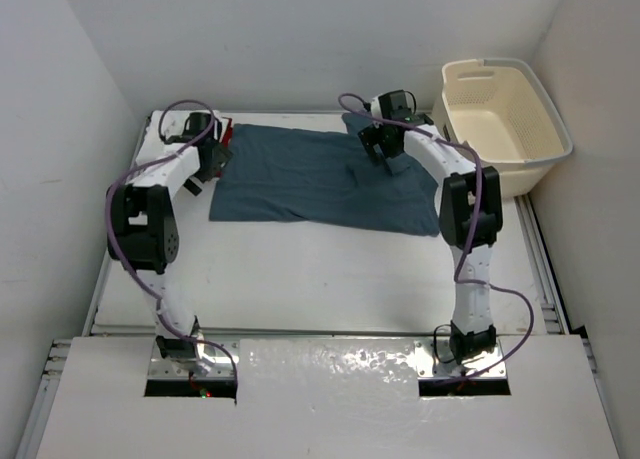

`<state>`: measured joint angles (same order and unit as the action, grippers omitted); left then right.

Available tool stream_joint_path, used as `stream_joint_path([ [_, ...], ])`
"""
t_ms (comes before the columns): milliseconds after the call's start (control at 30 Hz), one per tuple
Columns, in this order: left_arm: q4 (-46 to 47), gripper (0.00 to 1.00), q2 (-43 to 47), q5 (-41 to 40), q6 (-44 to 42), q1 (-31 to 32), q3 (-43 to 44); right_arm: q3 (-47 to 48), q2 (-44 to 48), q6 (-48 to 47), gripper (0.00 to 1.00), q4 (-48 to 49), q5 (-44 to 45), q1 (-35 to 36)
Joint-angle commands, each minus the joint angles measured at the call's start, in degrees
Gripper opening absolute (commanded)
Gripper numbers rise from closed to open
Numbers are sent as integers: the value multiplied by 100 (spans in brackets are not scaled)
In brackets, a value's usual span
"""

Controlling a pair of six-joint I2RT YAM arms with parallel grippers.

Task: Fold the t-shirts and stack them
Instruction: Fold the flattened tshirt in 1/3 of the way

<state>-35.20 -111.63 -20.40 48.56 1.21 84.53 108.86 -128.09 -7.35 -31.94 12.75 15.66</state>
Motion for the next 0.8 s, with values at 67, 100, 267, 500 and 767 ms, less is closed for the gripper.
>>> stream_joint_path([
  [67, 198, 100, 976, 28, -408, 265, -322, -1311, 1399, 584, 99, 390, -344, 33],
  [100, 180, 100, 1038, 19, -391, 387, -375, -1584, 1836, 682, 99, 452, -361, 34],
  [267, 654, 100, 872, 440, -505, 617, -868, -3867, 2841, 1463, 99, 899, -467, 34],
  [500, 1252, 100, 108, 616, -786, 591, -807, -4583, 2711, 1763, 99, 1224, -659, 16],
  [767, 1428, 100, -298, 748, -786, 529, -1289, -5434, 2437, 2475, 99, 2042, -1249, -528],
])
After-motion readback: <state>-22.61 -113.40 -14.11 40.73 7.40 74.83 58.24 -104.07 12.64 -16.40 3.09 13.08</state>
